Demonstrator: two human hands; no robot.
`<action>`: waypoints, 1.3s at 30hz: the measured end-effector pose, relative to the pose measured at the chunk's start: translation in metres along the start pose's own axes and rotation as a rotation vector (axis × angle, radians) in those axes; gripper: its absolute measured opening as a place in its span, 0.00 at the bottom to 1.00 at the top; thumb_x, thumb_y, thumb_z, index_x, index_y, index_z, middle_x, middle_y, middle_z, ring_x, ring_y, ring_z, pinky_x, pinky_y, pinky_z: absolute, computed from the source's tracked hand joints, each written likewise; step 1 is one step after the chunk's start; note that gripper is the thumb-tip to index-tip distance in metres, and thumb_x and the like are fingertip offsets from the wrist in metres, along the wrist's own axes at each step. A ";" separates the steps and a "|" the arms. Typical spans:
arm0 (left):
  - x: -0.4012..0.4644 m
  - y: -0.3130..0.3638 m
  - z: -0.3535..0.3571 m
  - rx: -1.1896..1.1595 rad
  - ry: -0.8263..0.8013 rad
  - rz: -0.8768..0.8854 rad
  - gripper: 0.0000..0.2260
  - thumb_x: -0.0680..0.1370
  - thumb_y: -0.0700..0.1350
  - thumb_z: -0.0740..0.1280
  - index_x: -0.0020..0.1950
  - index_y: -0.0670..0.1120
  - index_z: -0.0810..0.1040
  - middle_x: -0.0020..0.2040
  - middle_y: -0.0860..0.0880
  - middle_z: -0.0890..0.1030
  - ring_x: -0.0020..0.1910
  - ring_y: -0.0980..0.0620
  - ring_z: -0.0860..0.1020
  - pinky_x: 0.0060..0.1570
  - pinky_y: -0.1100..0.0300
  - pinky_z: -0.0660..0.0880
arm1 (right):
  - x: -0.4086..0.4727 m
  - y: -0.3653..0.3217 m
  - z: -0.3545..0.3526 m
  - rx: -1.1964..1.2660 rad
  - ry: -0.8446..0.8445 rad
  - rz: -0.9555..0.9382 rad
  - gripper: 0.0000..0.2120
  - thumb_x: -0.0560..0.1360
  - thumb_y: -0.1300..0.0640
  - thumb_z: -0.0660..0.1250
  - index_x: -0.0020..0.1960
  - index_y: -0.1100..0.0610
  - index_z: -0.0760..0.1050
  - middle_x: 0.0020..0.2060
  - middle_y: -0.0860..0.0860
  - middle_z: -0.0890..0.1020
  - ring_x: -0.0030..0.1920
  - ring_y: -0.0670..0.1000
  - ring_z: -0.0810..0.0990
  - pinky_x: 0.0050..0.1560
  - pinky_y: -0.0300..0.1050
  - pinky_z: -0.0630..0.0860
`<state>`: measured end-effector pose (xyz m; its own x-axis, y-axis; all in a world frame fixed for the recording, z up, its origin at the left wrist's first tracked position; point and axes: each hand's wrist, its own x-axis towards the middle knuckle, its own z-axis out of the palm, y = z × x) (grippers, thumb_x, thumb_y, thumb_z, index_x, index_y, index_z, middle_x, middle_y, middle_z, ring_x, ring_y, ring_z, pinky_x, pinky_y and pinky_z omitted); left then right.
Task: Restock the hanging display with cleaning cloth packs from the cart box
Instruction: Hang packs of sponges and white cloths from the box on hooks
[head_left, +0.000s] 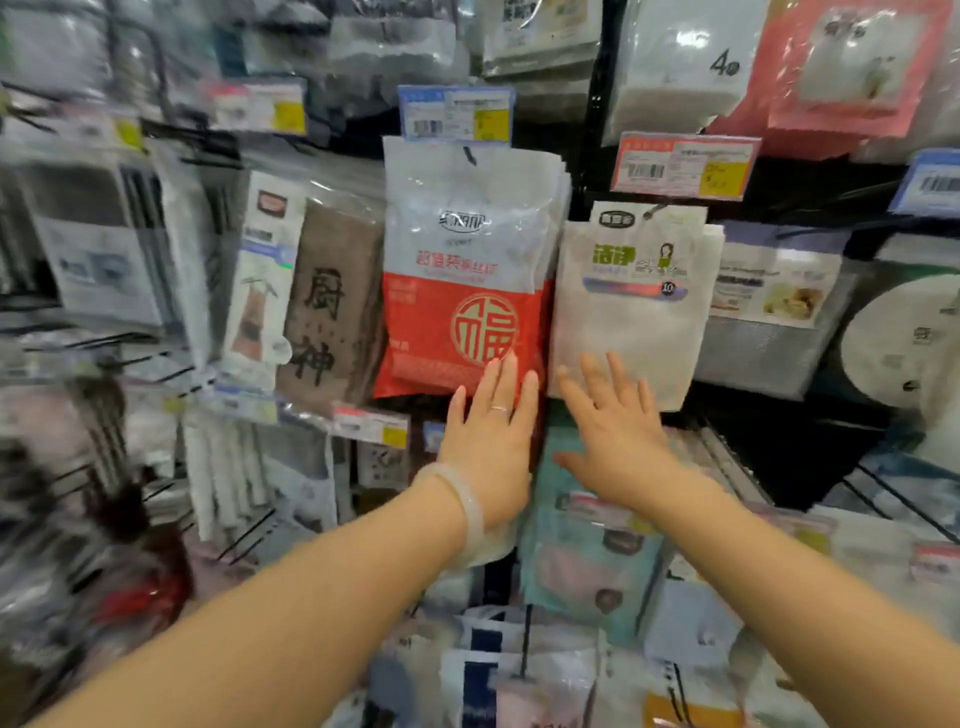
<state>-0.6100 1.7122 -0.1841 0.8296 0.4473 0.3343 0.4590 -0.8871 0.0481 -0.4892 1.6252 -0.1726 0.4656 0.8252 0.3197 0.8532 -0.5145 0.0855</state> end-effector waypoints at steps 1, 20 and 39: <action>-0.018 -0.010 0.000 0.000 -0.018 -0.054 0.39 0.77 0.51 0.61 0.75 0.45 0.36 0.76 0.44 0.33 0.75 0.46 0.34 0.72 0.45 0.41 | -0.006 -0.014 0.003 0.016 0.000 -0.051 0.42 0.74 0.43 0.63 0.76 0.49 0.40 0.77 0.53 0.38 0.75 0.58 0.35 0.73 0.60 0.42; -0.361 -0.267 -0.040 0.166 -0.218 -1.192 0.40 0.77 0.50 0.64 0.75 0.47 0.35 0.76 0.43 0.33 0.75 0.42 0.35 0.73 0.43 0.43 | -0.067 -0.450 0.046 0.297 -0.251 -1.032 0.42 0.75 0.45 0.65 0.77 0.51 0.41 0.76 0.53 0.35 0.75 0.57 0.34 0.74 0.57 0.41; -0.451 -0.558 0.071 -0.128 -0.257 -1.550 0.38 0.76 0.53 0.62 0.76 0.48 0.40 0.77 0.41 0.39 0.76 0.41 0.41 0.73 0.48 0.49 | 0.057 -0.757 0.202 0.233 -0.566 -1.221 0.37 0.75 0.46 0.65 0.76 0.53 0.49 0.77 0.57 0.44 0.76 0.59 0.43 0.75 0.55 0.47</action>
<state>-1.2180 2.0133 -0.4284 -0.3671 0.8883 -0.2759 0.8617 0.4365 0.2587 -1.0607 2.1088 -0.4099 -0.6227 0.7324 -0.2752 0.7800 0.6088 -0.1448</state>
